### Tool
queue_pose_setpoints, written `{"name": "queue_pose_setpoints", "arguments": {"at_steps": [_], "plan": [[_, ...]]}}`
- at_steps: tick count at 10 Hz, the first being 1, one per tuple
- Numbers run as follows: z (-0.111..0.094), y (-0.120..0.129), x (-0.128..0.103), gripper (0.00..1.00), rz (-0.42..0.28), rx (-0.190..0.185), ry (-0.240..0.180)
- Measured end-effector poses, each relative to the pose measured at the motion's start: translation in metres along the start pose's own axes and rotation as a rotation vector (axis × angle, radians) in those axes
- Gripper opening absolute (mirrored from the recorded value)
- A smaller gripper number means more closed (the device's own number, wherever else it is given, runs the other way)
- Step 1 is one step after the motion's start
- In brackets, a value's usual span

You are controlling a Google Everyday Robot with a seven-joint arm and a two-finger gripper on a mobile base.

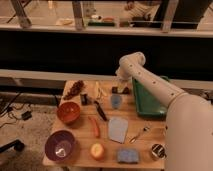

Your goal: Place eraser in paper cup

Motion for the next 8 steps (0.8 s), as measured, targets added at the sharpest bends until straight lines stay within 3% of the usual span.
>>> {"name": "queue_pose_setpoints", "arguments": {"at_steps": [8], "plan": [[0.031,-0.01,0.014,0.8,0.043,-0.006,0.019]]}}
